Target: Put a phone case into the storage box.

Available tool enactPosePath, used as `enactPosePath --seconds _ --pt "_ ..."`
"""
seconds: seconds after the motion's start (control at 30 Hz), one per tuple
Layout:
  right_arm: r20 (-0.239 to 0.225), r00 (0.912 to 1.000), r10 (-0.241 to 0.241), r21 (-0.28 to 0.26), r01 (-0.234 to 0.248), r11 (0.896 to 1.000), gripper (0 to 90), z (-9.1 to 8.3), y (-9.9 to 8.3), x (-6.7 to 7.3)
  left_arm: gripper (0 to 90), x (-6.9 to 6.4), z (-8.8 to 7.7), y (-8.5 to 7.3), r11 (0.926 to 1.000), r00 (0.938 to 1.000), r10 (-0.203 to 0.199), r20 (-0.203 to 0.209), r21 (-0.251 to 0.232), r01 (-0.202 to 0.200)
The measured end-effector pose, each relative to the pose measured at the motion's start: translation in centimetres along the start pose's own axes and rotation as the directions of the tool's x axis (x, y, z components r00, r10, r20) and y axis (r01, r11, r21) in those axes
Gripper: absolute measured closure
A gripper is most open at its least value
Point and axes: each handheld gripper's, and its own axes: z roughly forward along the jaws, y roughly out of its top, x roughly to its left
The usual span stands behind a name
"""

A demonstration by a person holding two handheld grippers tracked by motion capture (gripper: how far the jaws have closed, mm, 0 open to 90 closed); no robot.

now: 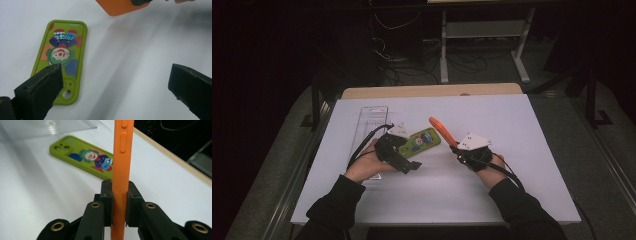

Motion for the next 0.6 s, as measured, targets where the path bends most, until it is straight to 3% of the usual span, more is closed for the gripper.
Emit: enactPosePath --seconds 0.17,0.23,0.27,0.37,0.4,0.47,0.5,0.6 --pt "-0.046 0.9963 0.072 -0.006 -0.073 0.997 78.3 -0.05 -0.07 -0.57 0.0 -0.01 0.02 0.05 0.9996 0.9998 -0.018 -0.001 -0.021 0.018" --pt "-0.08 0.9885 0.128 -0.007 -0.129 0.992 78.3 -0.05 -0.09 -0.78 0.0 -0.08 0.13 0.11 0.9995 0.9997 -0.021 -0.01 -0.025 0.02" --pt "-0.102 0.9799 0.171 -0.015 -0.174 0.985 78.3 -0.04 -0.02 -0.7 0.0 -0.11 0.17 0.13 0.9994 0.9996 -0.025 -0.01 -0.026 0.024" --pt "-0.109 0.9757 0.19 -0.019 -0.193 0.981 78.4 0.0 -0.02 -0.83 0.0 -0.17 0.31 0.17 0.998 0.9991 -0.043 -0.007 -0.046 0.042" --pt "-0.131 0.9654 0.226 -0.016 -0.23 0.973 78.4 0.02 -0.07 -0.92 0.0 -0.03 0.22 0.19 0.9987 0.9995 -0.03 -0.008 -0.04 0.03" --pt "-0.14 0.9606 0.24 -0.021 -0.245 0.969 78.4 0.03 -0.11 -0.98 0.0 -0.04 0.22 0.25 0.9961 0.9985 -0.053 -0.011 -0.072 0.052" --pt "-0.159 0.9513 0.264 -0.024 -0.271 0.962 78.4 -0.02 -0.1 -0.99 0.0 0.09 0.04 0.32 0.9957 0.9985 -0.053 -0.012 -0.077 0.052" --pt "-0.162 0.9508 0.264 -0.028 -0.272 0.962 78.4 -0.03 -0.02 -0.83 0.0 0.11 -0.02 0.41 0.993 0.9977 -0.067 -0.012 -0.099 0.065"
